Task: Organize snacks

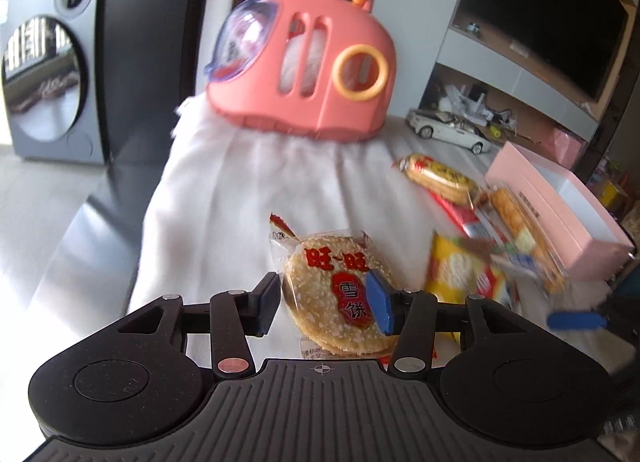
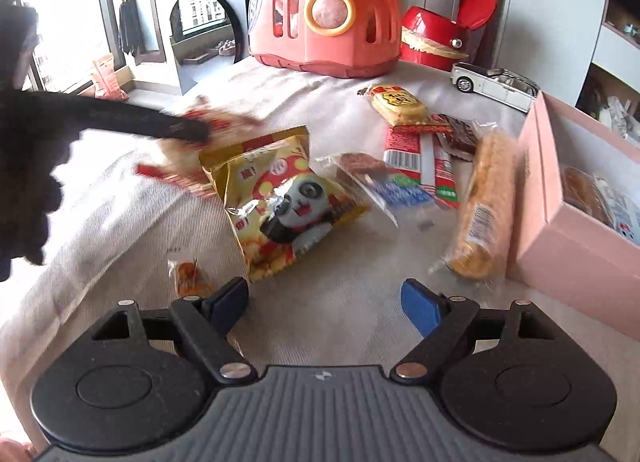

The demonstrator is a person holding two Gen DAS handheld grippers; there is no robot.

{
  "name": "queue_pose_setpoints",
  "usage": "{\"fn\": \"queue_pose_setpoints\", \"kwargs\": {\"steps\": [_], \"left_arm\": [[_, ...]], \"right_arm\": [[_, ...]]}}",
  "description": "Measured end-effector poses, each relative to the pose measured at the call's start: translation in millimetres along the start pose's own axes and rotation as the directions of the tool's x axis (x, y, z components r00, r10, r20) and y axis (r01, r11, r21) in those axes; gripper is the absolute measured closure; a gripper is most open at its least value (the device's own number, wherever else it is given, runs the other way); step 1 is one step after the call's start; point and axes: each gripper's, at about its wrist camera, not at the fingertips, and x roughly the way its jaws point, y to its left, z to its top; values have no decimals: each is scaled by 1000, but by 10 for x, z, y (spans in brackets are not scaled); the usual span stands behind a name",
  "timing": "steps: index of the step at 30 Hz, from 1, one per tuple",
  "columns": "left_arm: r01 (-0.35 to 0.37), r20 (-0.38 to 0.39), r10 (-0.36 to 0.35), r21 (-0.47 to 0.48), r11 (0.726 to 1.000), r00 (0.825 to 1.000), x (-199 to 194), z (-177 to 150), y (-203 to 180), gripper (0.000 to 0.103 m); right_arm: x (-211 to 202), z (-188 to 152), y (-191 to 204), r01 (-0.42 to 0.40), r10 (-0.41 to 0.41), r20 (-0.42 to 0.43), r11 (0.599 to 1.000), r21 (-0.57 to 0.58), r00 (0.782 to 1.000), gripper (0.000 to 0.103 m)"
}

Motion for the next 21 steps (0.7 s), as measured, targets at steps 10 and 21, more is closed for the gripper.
{"fn": "queue_pose_setpoints", "kwargs": {"steps": [10,21], "left_arm": [[18,11,-18,7,1000,1000,-34,-123,-137,46],[31,16,-32,83,996,999,-33,-214,-398,42]], "right_arm": [[-236,-203,20,-68,65,76,997,45,995,14],[-224,-220,345,-138,141,38,989,-61,989,14]]}}
